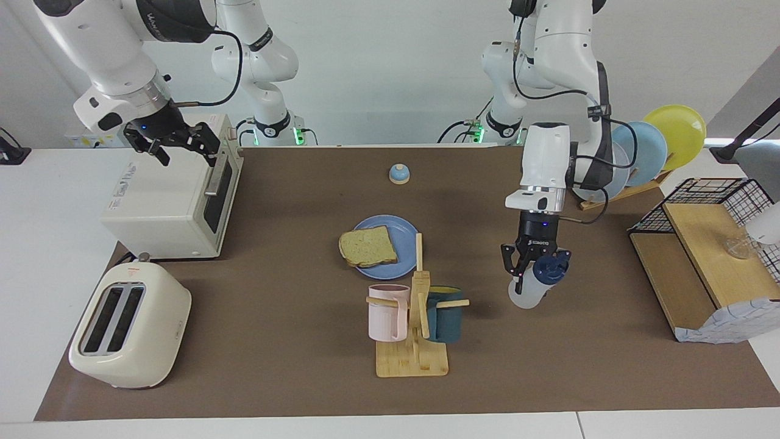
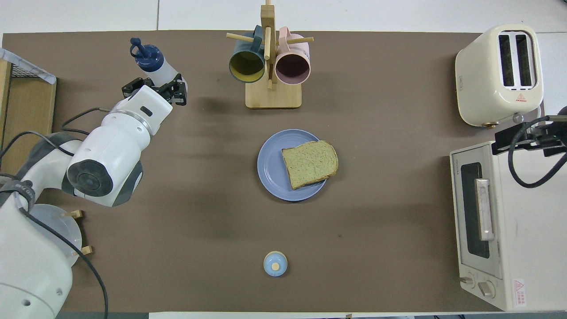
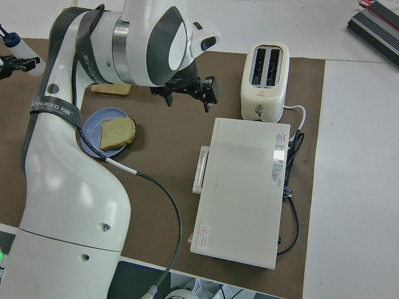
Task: Put bread on plate and add seasoning
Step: 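Lower the bottle onto the table and open the left gripper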
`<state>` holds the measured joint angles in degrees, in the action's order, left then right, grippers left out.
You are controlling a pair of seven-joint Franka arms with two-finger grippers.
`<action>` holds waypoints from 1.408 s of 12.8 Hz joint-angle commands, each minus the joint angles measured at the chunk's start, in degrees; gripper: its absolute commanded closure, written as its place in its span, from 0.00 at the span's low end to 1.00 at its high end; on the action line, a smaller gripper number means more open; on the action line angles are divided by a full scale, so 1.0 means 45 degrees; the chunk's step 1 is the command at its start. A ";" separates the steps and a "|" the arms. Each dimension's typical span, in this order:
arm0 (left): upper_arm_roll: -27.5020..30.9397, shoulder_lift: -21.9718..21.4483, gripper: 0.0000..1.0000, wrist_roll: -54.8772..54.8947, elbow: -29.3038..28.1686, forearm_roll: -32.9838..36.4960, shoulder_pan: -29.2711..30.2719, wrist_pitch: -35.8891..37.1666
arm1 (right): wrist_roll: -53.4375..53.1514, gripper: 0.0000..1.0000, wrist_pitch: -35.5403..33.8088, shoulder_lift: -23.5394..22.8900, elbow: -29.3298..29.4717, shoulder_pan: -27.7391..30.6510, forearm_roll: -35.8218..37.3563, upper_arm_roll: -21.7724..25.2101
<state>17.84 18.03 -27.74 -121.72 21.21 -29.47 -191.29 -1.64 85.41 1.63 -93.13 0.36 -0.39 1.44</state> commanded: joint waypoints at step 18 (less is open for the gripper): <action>-0.0117 0.4020 0.28 -0.0553 0.2362 0.0288 0.0553 -0.2061 | 0.0091 0.00 0.0024 0.0146 -0.0143 0.0116 -0.0186 -0.0066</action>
<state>17.38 36.46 -29.93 -109.99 21.44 -27.24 -199.50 -1.64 85.41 1.63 -93.13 0.36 -0.39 1.44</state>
